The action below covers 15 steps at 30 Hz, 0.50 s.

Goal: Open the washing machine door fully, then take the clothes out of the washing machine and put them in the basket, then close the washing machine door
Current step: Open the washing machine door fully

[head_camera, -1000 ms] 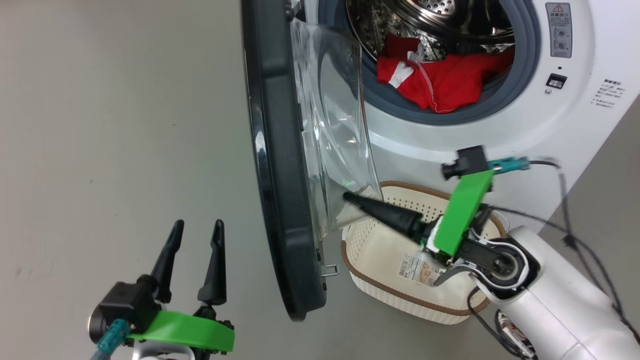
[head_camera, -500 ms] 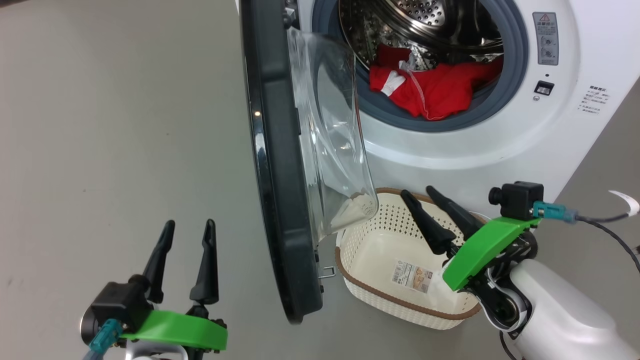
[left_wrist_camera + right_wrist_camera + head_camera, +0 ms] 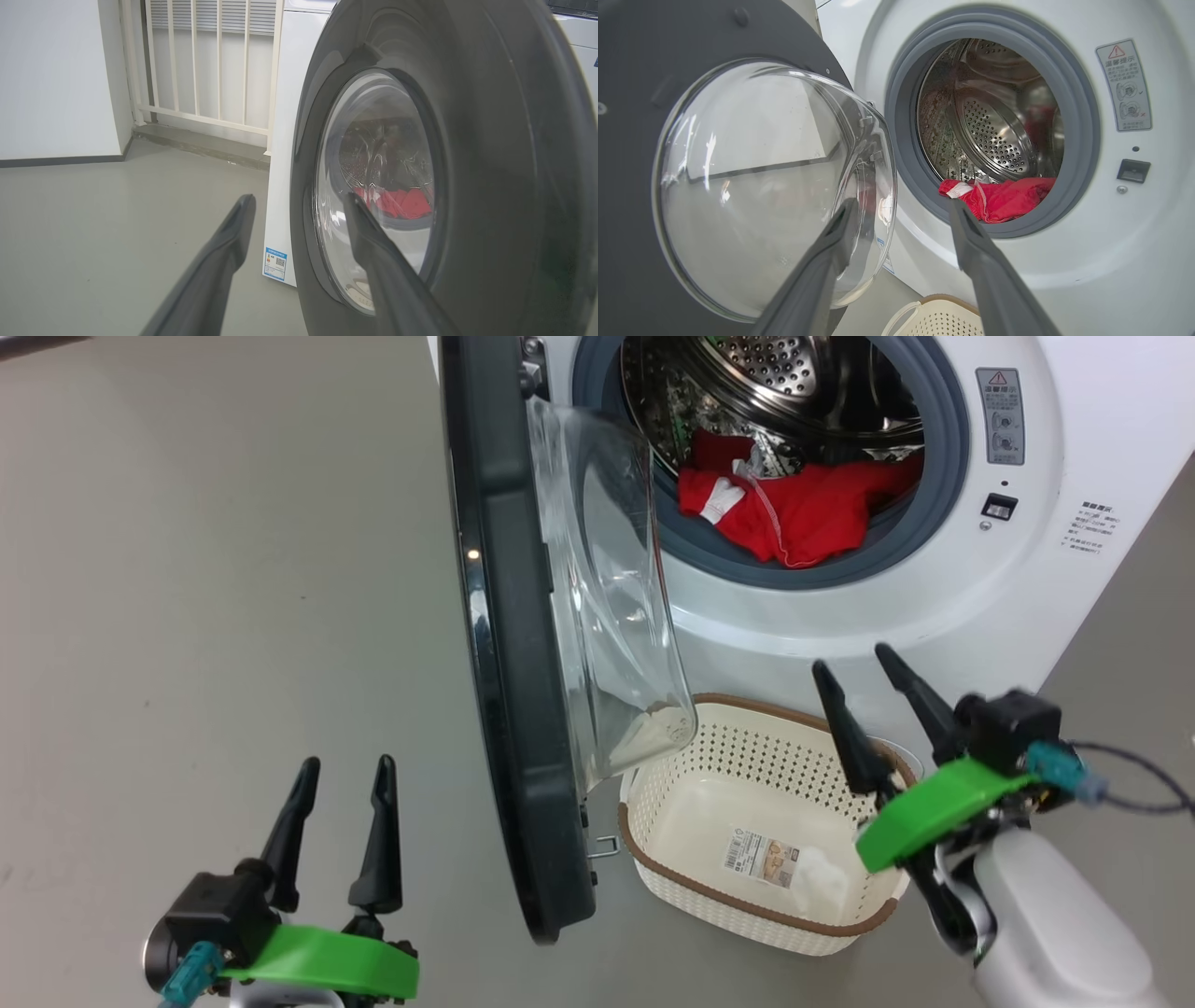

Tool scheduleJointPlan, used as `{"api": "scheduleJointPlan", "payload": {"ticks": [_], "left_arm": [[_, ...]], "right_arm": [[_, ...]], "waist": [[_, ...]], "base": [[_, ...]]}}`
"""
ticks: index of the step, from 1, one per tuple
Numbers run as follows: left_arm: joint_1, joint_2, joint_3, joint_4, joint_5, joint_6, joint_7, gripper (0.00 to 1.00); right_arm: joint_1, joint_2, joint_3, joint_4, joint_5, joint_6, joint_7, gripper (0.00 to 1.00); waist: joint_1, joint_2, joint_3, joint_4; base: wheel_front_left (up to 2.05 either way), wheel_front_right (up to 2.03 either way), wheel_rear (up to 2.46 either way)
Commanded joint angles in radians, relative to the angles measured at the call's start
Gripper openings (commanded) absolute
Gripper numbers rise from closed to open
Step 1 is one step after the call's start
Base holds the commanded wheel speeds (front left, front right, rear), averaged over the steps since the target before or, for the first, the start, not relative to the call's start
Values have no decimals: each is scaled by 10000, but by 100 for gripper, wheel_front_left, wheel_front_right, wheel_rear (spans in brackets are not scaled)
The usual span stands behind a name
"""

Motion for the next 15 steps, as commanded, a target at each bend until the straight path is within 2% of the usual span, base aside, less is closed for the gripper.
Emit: {"api": "scheduleJointPlan", "payload": {"ticks": [1, 8, 15], "left_arm": [[-149, 162, 383, -289, 155, -62, -48, 100], [-178, 148, 445, -361, 273, -107, -48, 100], [-144, 135, 467, -398, 434, -104, -48, 100]], "right_arm": [[120, 136, 71, -290, -249, 63, -63, 100], [1166, 684, -1341, -1523, -2555, 63, -65, 100], [1977, 879, -1893, -2377, -2977, 63, -65, 100]], "waist": [[0, 0, 5, 8], [0, 0, 38, 68], [0, 0, 22, 76]], "base": [[0, 0, 0], [0, 0, 0], [0, 0, 0]]}}
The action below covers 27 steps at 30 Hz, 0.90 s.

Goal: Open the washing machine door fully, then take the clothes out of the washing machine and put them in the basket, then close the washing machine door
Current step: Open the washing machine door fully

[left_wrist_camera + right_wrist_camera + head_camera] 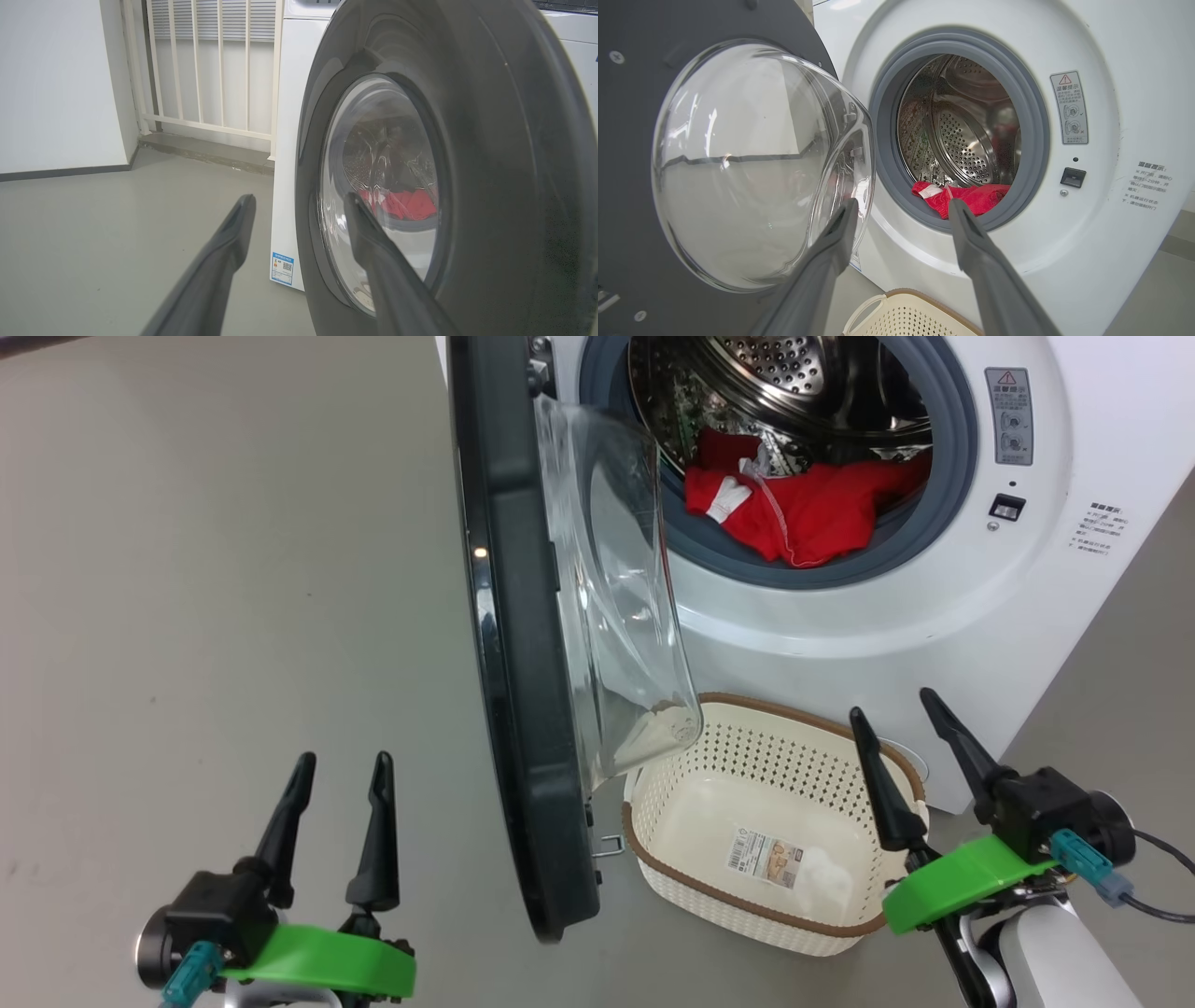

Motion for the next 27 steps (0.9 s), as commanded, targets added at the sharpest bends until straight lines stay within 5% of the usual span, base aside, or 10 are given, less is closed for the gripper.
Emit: {"api": "scheduleJointPlan", "payload": {"ticks": [1, 26, 27], "left_arm": [[-137, 139, 374, -320, 92, -21, -48, 100], [-46, 109, 275, -310, 223, 21, -48, 100], [-47, 108, 236, -262, 224, 2, -48, 79]], "right_arm": [[10, 40, 107, -382, -49, 63, -65, 100], [344, 52, 122, -489, 302, 63, -66, 100], [339, 52, 143, -451, 375, 63, -66, 100]], "waist": [[0, 0, -11, -12], [0, 0, -65, -42], [0, 0, -72, -47]], "base": [[0, 0, 0], [0, 0, 0], [0, 0, 0]]}}
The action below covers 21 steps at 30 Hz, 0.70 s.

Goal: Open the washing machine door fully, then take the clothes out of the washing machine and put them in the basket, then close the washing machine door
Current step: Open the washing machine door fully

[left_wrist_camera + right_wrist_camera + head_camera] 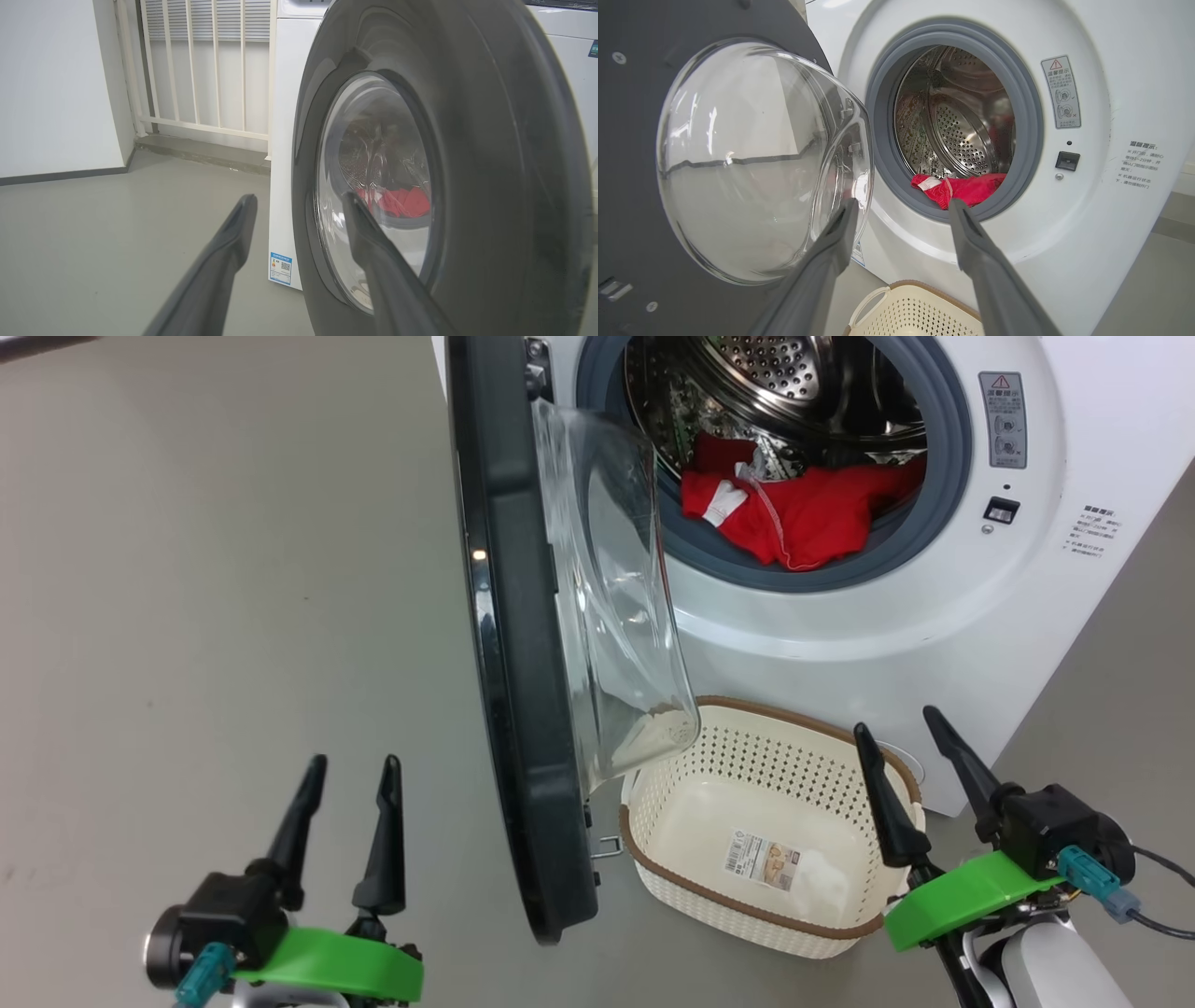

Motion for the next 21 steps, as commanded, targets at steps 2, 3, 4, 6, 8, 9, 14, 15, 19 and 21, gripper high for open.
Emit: {"api": "scheduleJointPlan", "payload": {"ticks": [2, 3, 4, 6, 8, 9, 14, 15, 19, 21], "left_arm": [[-79, 117, 208, -148, 21, -79, -48, 0], [-104, 116, 196, -172, -30, -98, -48, 0], [-134, 115, 196, -234, -63, -93, -48, 0], [-203, 113, 214, -449, -101, -56, -48, 0], [-285, 111, 238, -776, -270, -86, -48, 0], [-332, 109, 254, -970, -473, -127, -48, 0], [-731, 105, 229, -2069, -793, -214, -48, 0], [-820, 105, 187, -2292, -830, -229, -48, 0], [-1162, 104, -152, -3150, -789, -330, -48, 0], [-1294, 104, -432, -3484, -780, -397, -48, 0]], "right_arm": [[-86, 39, 294, -173, 72, 63, -66, 100], [-90, 39, 314, -147, 97, 63, -66, 100], [-96, 39, 324, -134, 123, 63, -66, 100], [-103, 39, 331, -98, 134, 63, -66, 100], [-106, 39, 306, -96, 159, 63, -66, 100], [-103, 39, 298, -95, 161, 63, -66, 100], [-129, 39, 319, -67, 93, 63, -66, 100], [-143, 39, 325, -62, 81, 63, -66, 100], [-177, 39, 340, -50, 29, 63, -66, 100], [-205, 39, 360, -43, 26, 63, -66, 100]], "waist": [[0, -1, -17, -15], [0, -1, -24, -22], [0, -1, -29, -30], [0, -1, -42, -45], [0, -1, -55, -55], [0, -1, -60, -59], [0, -1, -31, -102], [0, -1, -21, -112], [0, -1, 19, -149], [0, -1, 38, -177]], "base": [[0, 0, 0], [0, 0, 0], [0, 0, 0], [0, 0, 0], [0, 0, 0], [0, 0, 0], [0, 0, 0], [0, 0, 0], [0, 0, 0], [0, 0, 0]]}}
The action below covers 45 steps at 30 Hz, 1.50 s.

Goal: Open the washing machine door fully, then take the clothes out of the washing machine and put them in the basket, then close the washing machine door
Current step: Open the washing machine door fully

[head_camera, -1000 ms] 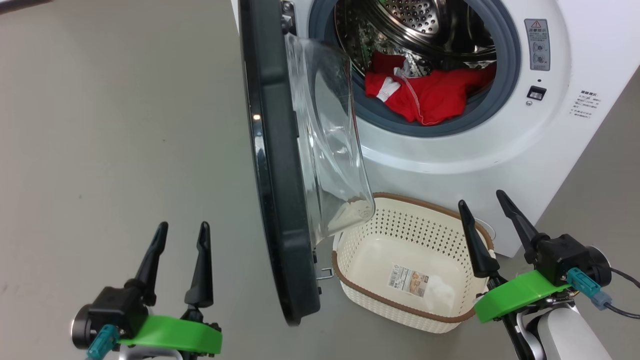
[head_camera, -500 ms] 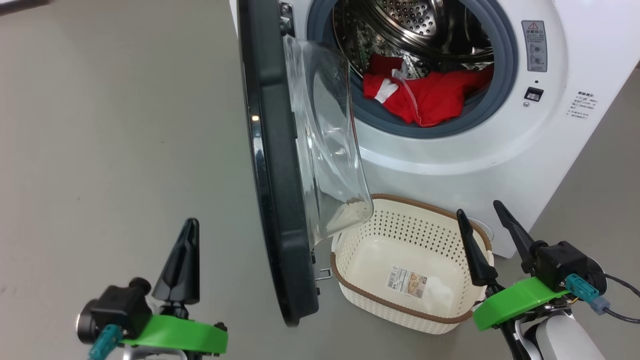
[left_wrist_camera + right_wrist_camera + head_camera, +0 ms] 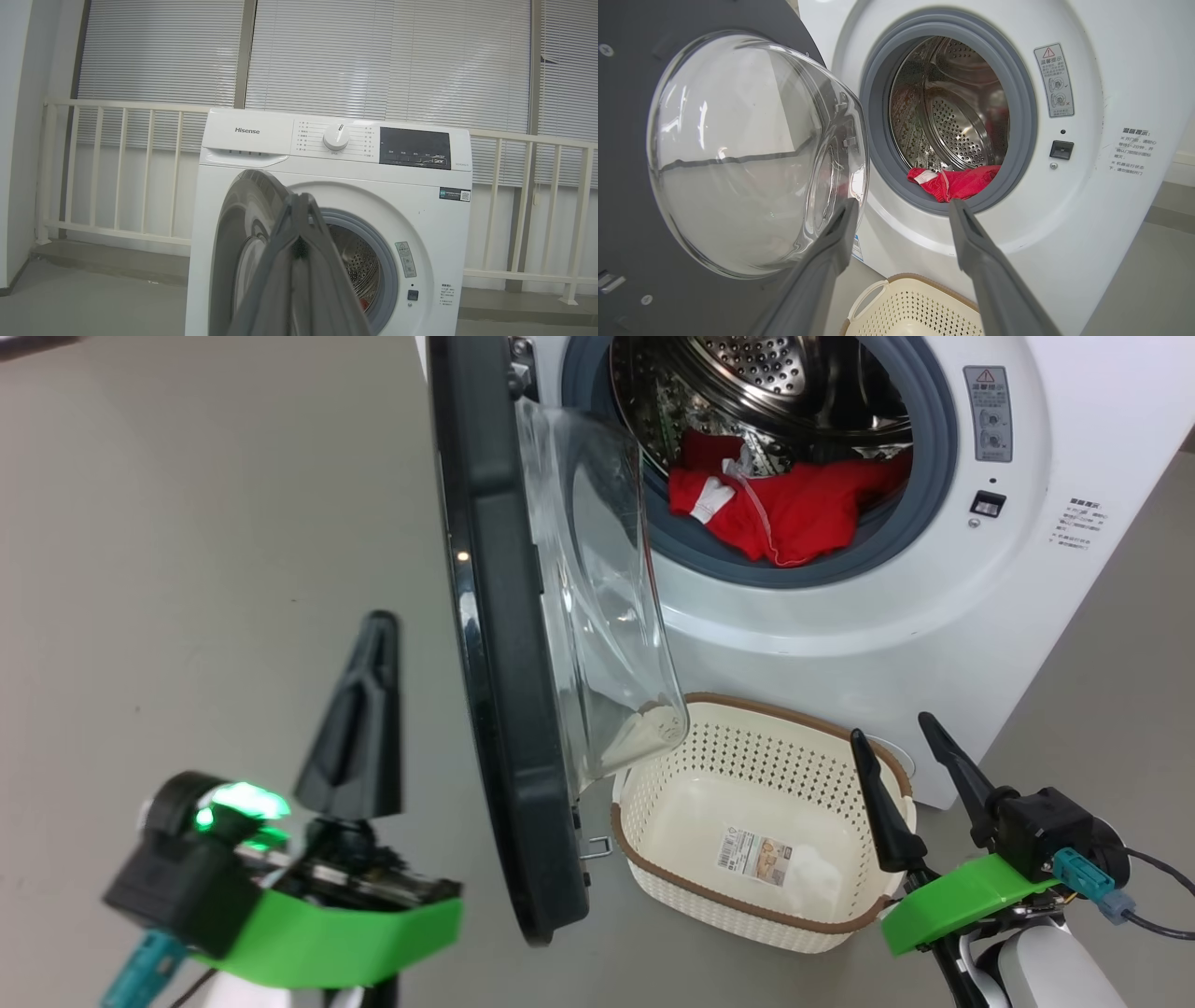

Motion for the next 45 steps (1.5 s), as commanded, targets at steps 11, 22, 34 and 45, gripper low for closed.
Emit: {"api": "scheduleJointPlan", "payload": {"ticks": [11, 22, 34, 45], "left_arm": [[-501, 107, -1981, -262, -110, -239, 546, 0], [-113, 107, -2515, 678, -756, -21, 1545, 0], [26, 302, -2321, 1648, -906, 422, 1982, 0], [91, 535, -1931, 1961, -730, 997, 1759, 0]], "right_arm": [[-311, 30, 310, -222, -152, 63, -66, 100], [-333, 30, 261, -229, -156, 63, -66, 100], [-376, 30, 248, -251, -187, 63, -66, 100], [-311, 30, 374, -133, -87, 63, -66, 100]], "waist": [[0, 0, 117, -244], [0, 0, 236, -313], [0, 0, 403, -233], [0, 0, 433, 110]], "base": [[0, 0, 0], [0, 0, 0], [0, 0, 0], [0, 0, 0]]}}
